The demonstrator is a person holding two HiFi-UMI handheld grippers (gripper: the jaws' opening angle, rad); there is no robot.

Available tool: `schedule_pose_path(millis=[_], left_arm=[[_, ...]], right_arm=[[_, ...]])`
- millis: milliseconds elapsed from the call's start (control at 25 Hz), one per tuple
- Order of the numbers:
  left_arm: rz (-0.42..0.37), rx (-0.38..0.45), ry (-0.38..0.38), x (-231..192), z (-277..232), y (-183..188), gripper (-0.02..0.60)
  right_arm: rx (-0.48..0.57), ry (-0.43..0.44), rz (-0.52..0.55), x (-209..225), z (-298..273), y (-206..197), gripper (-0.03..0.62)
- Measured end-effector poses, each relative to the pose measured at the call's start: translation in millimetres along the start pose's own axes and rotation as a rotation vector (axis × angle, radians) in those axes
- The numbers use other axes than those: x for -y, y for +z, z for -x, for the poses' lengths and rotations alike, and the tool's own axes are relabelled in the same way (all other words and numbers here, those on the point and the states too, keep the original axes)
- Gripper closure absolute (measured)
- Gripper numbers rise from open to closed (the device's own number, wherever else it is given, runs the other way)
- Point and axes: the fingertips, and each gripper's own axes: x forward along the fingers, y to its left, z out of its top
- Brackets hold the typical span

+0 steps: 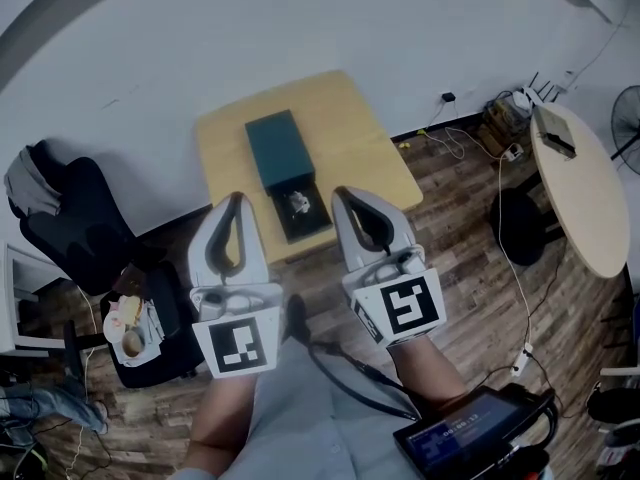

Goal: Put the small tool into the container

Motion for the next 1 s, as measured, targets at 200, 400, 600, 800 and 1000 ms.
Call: schedule_pose_path(millis=[200,400,600,800,1000], left_arm=[[-0.012,0.001,-0.007,2.2,3.5,3.6,0.571],[-0.017,0.002,-0.011,1.5,5.1,3.9,0.571],[-0.018,-0.003,-0.012,1.1,2.0,3.0,0.571],[-0.021,-0.005,-0.013,1.2,-0.7,2.0,0.571],[-0.024,-0.01,-0.016,2.1,-0.3,0.4,0.571]], right_arm=[[0.016,-0.001,-0.006,-3.9,4.3,3.4,0.594],[0.025,0.002,-0.016,-6.8,5.8,4.0,0.594],[0.021,0.002,-0.018,-5.9,3.0,3.3,0.594],[0.02,-0.002,-0.014,-3.9,1.2,2.8,0.594],[0.021,-0.005,-0.011,-3.3,1.6,2.2,0.594]])
